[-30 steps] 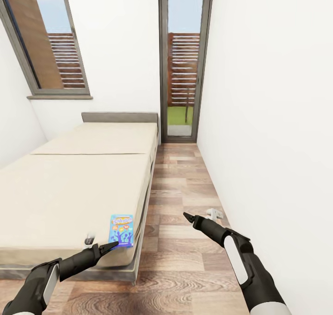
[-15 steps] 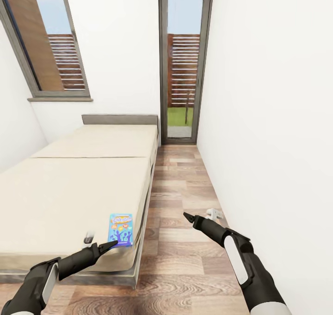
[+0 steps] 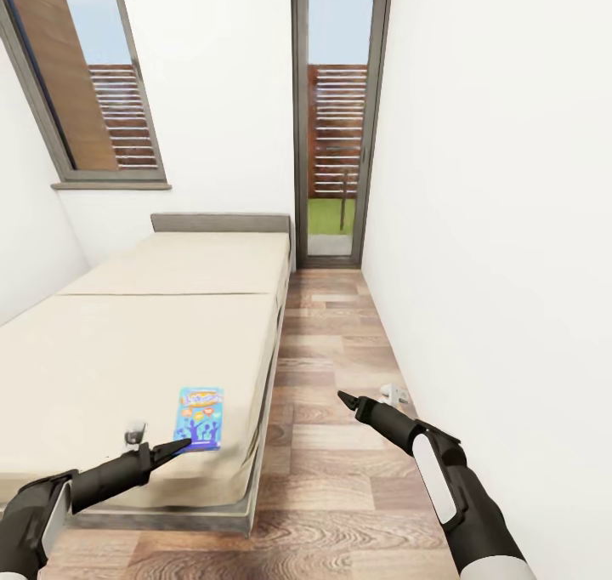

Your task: Put all the toys in the child's room - the three board games (two on the bed and one on the table), the two jigsaw puzzles on the table, and the tennis ball on the table - inside the toy box on the table in the child's room.

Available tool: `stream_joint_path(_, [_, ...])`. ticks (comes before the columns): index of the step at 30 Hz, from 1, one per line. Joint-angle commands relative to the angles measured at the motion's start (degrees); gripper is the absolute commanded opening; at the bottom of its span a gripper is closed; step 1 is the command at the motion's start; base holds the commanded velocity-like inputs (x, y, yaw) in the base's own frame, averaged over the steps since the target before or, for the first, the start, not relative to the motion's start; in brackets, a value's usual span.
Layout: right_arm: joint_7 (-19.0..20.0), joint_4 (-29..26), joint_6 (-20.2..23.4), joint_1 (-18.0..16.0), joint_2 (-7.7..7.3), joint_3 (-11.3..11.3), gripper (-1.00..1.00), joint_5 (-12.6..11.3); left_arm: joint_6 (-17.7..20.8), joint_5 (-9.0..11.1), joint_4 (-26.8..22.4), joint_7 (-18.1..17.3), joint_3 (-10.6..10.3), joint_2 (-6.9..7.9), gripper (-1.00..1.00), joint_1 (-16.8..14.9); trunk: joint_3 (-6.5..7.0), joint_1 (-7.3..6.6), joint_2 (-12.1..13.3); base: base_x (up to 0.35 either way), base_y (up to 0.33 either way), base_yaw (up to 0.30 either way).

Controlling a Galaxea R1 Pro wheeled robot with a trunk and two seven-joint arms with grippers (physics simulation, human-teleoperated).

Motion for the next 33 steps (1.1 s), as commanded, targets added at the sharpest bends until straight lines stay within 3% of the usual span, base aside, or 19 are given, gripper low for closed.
stream_joint_path(1, [0.19, -0.04, 0.44, -0.03, 0.07, -0.22, 1.0, -0.18, 0.68, -0.1, -0.1, -0.8, 0.02, 0.43, -1.0, -0.04, 0.13, -0.23, 0.39, 0.0, 0.0, 0.0])
stream_joint_path(6, [-0.03, -0.03, 0.54, -0.03, 0.11, -0.34, 1.0, -0.06, 2.72, -0.19, -1.56, -3.65, -0.21, 2.59, -1.0, -0.08, 1.03, -1.33, 2.4, 0.0, 0.0, 0.0])
stream_joint_path(10, [-0.27, -0.03, 0.51, -0.03, 0.19, -0.17, 1.0, 0.42, 7.41, -0.45, -6.09, -5.37, -0.51, 5.04, -1.0, -0.1, 1.74, -2.21, 4.0, 0.0, 0.0, 0.0])
stream_joint_path(18, [-0.33, 0.05, 0.45, -0.03, 0.16, 0.02, 1.0, 0.61, 8.92, -0.42, -8.86, -6.44, -0.68, 8.28, -1.0, -0.07, 3.18, -3.97, 7.21, 0.0, 0.0, 0.0])
stream_joint_path(24, [-0.39, -0.04, 0.45, -0.03, 0.19, 0.16, 1.0, 0.69, 9.0, -1.12, -9.42, -12.78, -0.87, 9.61, -1.0, -0.06, 4.26, -5.29, 9.62, -0.002, 0.0, 0.0])
stream_joint_path(26, [-0.41, -0.09, 0.47, -0.03, 0.17, 0.14, 1.0, 0.7, 9.0, -1.33, -9.48, -12.78, -0.9, 10.58, -1.0, -0.03, 4.62, -5.72, 10.42, -0.124, 0.0, 0.0])
stream_joint_path(33, [-0.42, -0.05, 0.48, -0.03, 0.17, 0.11, 1.0, 0.66, 9.01, -1.59, -9.47, -12.78, -0.92, 11.46, -1.0, -0.02, 5.87, -7.26, 13.23, -0.111, 0.0, 0.0])
